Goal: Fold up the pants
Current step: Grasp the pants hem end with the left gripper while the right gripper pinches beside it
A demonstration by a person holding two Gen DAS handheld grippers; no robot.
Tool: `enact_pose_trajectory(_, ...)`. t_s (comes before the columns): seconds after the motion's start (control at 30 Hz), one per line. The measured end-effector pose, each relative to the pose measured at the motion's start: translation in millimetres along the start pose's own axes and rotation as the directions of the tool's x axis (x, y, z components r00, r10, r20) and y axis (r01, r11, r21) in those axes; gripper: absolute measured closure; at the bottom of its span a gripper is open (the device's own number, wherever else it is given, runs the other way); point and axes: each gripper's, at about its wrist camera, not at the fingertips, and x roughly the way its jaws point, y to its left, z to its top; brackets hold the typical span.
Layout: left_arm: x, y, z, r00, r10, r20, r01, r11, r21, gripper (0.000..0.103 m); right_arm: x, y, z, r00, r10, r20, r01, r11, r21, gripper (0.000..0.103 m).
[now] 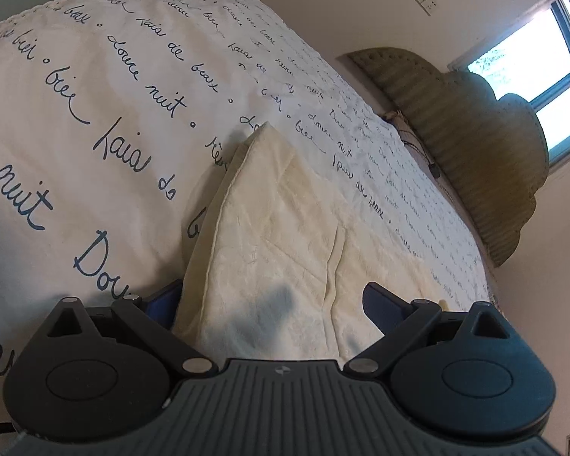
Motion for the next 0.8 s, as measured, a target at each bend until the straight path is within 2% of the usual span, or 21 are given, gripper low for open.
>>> enact_pose_trajectory(0.03, 1, 2, 2, 1.0, -0.01, -0.001, 0.01, 1.0, -0.015, 0.007, 1, 6, 1, 1.0, 0.005, 0.008, -0.005, 1.0, -0.026, 0.008)
enact_pose_trajectory(0.07, 4, 3, 5, 1.0, -0.022, -0.005, 0.022, 0.999, -0.027, 0.006, 2, 13, 3, 1.0, 0.008, 0.017, -0.007, 0.998, -0.056, 0.023)
enact_pose_trajectory(0.1, 7, 5, 8, 0.999, -0.036, -0.009, 0.036, 0.999, -0.032, 0.006, 5, 19, 4, 1.0, 0.009, 0.02, -0.007, 0.997, -0.082, 0.044)
enact_pose_trajectory(0.17, 16, 6, 17, 0.998, -0.047, -0.037, 0.046, 0.999, -0.021, 0.006, 11, 29, 8, 1.0, 0.005, 0.019, -0.002, 0.991, -0.131, 0.056)
enact_pose_trajectory(0.23, 22, 4, 22, 0.998, -0.046, -0.048, 0.046, 0.999, -0.009, 0.006, 17, 34, 8, 1.0, -0.012, 0.027, 0.016, 0.986, -0.168, 0.058)
enact_pose_trajectory(0.4, 34, -2, 31, 0.998, -0.049, -0.025, 0.051, 0.997, 0.066, 0.012, 18, 23, 6, 1.0, 0.002, 0.022, 0.0, 0.993, -0.115, 0.058)
enact_pose_trajectory(0.43, 36, -2, 32, 0.999, -0.045, -0.023, 0.047, 0.996, 0.073, 0.019, 18, 23, 5, 1.0, -0.002, 0.02, 0.005, 0.994, -0.108, 0.058)
enact_pose_trajectory(0.47, 38, -2, 32, 0.999, -0.031, -0.024, 0.033, 0.996, 0.078, 0.032, 17, 25, 4, 1.0, -0.014, 0.018, 0.016, 0.994, -0.113, 0.057)
enact_pose_trajectory(0.5, 38, -3, 33, 1.0, -0.019, -0.022, 0.021, 0.995, 0.093, 0.039, 16, 27, 2, 1.0, -0.028, 0.01, 0.029, 0.992, -0.125, 0.057)
enact_pose_trajectory(0.57, 36, -4, 33, 1.0, 0.007, -0.012, -0.006, 0.991, 0.131, 0.061, 14, 31, -4, 0.998, -0.062, -0.006, 0.061, 0.989, -0.137, 0.055)
enact_pose_trajectory(0.6, 36, -4, 33, 1.0, 0.023, -0.006, -0.022, 0.989, 0.148, 0.065, 14, 32, -7, 0.996, -0.085, -0.011, 0.083, 0.988, -0.132, 0.048)
enact_pose_trajectory(0.63, 35, -3, 32, 0.999, 0.034, 0.003, -0.034, 0.987, 0.155, 0.075, 15, 32, -8, 0.994, -0.109, -0.013, 0.107, 0.986, -0.127, 0.045)
enact_pose_trajectory(0.67, 33, -2, 32, 0.999, 0.03, 0.013, -0.031, 0.988, 0.149, 0.08, 16, 32, -7, 0.994, -0.113, -0.008, 0.111, 0.986, -0.124, 0.045)
enact_pose_trajectory(0.77, 24, -2, 29, 0.998, -0.007, 0.055, -0.001, 0.989, 0.147, 0.087, 19, 32, -7, 0.993, -0.116, 0.011, 0.116, 0.98, -0.159, 0.048)
enact_pose_trajectory(0.8, 22, -4, 28, 0.998, -0.009, 0.067, -0.001, 0.989, 0.15, 0.087, 21, 30, -5, 0.994, -0.108, 0.018, 0.11, 0.979, -0.17, 0.061)
